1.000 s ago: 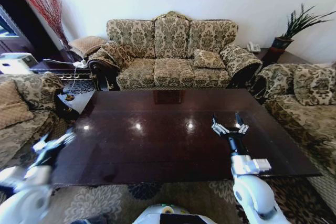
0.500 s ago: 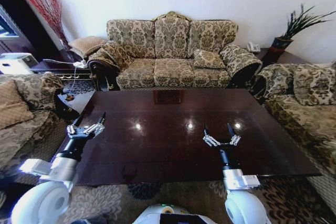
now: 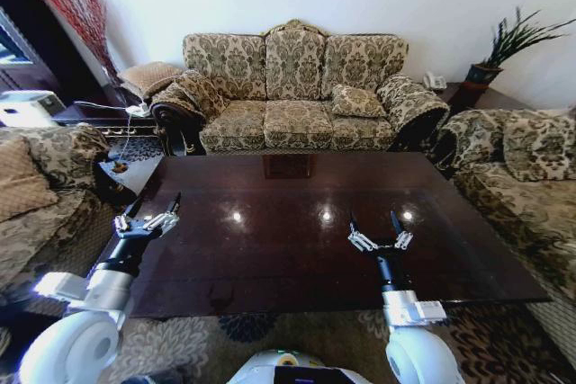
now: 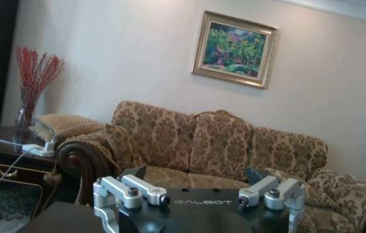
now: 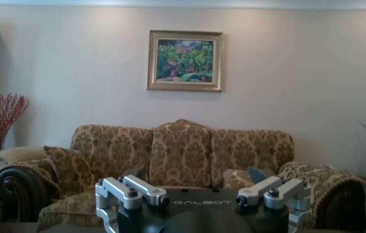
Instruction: Move to the front of the table and place the trash on the table into the trash bin.
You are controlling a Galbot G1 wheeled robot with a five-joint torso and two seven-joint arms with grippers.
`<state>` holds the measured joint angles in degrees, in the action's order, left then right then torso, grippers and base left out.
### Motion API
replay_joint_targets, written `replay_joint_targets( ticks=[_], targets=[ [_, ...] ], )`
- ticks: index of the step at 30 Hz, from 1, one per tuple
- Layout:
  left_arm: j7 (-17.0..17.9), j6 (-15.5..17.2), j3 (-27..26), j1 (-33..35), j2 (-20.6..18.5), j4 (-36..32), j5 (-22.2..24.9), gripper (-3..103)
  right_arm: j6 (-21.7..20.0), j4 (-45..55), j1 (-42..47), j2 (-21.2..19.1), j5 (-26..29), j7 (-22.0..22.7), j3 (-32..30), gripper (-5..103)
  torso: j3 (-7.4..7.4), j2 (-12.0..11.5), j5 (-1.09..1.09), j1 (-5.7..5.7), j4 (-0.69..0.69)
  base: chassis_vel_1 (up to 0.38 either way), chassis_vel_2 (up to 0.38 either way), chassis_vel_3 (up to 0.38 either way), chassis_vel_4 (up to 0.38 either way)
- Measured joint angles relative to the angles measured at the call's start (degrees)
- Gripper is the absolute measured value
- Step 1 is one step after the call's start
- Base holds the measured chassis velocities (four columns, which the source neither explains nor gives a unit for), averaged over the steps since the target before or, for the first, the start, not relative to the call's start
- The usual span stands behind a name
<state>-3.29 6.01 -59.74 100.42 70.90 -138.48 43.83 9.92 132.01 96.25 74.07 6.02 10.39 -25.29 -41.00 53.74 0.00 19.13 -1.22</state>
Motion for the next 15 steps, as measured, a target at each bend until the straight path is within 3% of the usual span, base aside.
replay_joint_targets(
  ticks=[6, 15],
  targets=[
    [0.0, 0.0, 0.0, 0.0, 0.0, 0.1, 0.0, 100, 0.0, 0.0, 0.0, 0.0, 0.1, 0.0, 0.0, 100, 0.00, 0.0, -0.01, 0.00, 0.00, -0.063, -0.074, 0.072, 0.068],
    [0.0, 0.0, 0.0, 0.0, 0.0, 0.1, 0.0, 100, 0.0, -0.1, 0.0, 0.0, 0.1, 0.0, -0.1, 100, 0.00, 0.0, 0.05, 0.00, 0.00, -0.204, -0.230, 0.208, 0.183]
  ],
)
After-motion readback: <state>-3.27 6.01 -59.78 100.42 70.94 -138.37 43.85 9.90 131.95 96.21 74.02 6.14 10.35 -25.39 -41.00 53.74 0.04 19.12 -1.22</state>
